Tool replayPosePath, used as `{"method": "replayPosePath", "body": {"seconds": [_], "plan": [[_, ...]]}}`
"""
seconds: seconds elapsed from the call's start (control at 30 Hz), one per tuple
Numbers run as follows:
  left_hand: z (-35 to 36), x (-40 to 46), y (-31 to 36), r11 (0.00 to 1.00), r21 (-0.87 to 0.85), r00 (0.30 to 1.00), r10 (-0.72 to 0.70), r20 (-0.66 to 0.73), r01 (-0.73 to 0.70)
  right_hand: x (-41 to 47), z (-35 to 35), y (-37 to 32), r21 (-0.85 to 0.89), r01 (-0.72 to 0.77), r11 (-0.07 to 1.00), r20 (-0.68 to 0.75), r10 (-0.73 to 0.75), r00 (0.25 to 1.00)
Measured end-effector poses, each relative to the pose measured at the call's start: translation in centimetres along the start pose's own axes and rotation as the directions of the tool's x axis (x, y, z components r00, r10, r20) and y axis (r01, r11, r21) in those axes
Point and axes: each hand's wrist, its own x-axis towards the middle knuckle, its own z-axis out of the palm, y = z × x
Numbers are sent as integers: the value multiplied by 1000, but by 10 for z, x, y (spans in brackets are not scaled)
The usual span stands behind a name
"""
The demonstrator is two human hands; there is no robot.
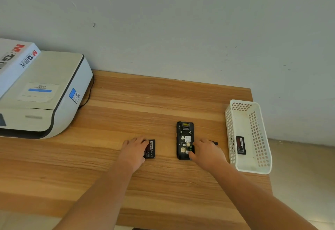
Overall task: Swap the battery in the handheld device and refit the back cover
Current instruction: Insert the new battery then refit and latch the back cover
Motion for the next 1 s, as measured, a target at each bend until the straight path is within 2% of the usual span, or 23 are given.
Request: {"method": "replayPosePath", "body": {"seconds": [0.23, 0.43, 0.63, 1.0], "plan": [[-7, -4, -2, 997, -21, 994, 75, -79, -76, -1, -5, -2, 36, 6, 999, -30, -5, 1000], [-35, 2, 12, 983, -124, 982, 118, -148, -137, -10, -16, 1, 43, -7, 999, -54, 10, 998], [-59, 9, 46, 952, -213, 961, 172, -215, -218, -16, -20, 15, 142, -47, 989, -78, 58, 995], [-43, 14, 82, 931, -274, 970, 221, -102, -241, -26, -18, 32, 191, -40, 981, -97, 60, 993]]}}
